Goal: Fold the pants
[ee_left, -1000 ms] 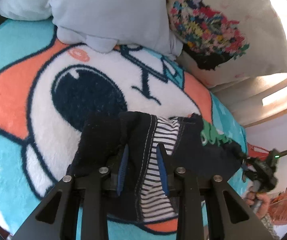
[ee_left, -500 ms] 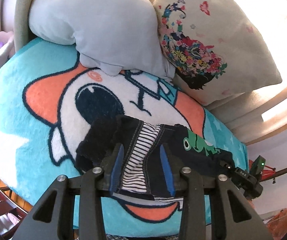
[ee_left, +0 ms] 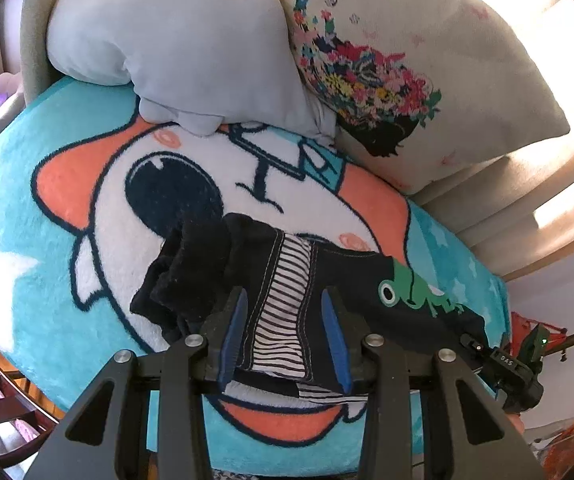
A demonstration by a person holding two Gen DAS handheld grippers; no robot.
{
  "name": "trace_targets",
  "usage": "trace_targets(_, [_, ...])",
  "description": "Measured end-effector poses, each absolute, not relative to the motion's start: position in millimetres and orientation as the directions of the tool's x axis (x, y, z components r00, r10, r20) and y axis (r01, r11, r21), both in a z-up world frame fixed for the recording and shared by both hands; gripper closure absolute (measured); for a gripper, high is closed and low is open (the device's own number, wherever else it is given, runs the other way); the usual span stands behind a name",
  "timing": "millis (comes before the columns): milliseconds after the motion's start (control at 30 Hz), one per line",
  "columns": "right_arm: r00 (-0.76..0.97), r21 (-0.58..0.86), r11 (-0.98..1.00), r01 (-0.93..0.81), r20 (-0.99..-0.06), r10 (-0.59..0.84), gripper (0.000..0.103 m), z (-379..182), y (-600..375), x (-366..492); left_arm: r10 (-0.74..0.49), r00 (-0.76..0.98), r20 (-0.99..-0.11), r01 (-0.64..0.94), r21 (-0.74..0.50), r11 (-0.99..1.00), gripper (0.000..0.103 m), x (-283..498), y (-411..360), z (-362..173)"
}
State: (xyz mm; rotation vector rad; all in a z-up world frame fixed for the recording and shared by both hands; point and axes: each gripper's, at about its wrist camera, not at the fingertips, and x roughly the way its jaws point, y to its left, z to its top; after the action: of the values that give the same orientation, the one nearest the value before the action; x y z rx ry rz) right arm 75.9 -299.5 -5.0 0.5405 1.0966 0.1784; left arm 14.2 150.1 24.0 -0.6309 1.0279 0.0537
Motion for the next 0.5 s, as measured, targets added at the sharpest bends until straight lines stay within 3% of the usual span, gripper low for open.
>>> trace_targets(67, [0.461,0.509,0.844,0.168,-0.797,0.389,0.066,-10.5,-308.4,73.3,-0.230,0.519,-0.823,-0.329,-0.440,0.835,0.064,17.3,146.7,21.8])
trace_targets(167, [0.492,0.548,0.809,0.213,-0.775,0.396,0.055,-9.0,-326.3,64.1,-0.217,0.511,-0.832,-0.324,-0.420,0.848,0.060,21.0,143.7,18.5])
trace_targets(333, [0.574,0.489,0.830,0.266,-0.773,0.271,0.054,15.8,-350.0,42.3,-0.191,0.466,-0.864,-0.293,-0.354,0.888,0.060,30.1,128.8,3.6])
trace_targets(500, [0.617,0.411,0.899,0.152,-0.750,0.238,0.054,45.9,-323.2,34.9,-0.192,0.394,-0.899,-0.268,-0.312,0.911,0.060,36.1,109.3,-23.5])
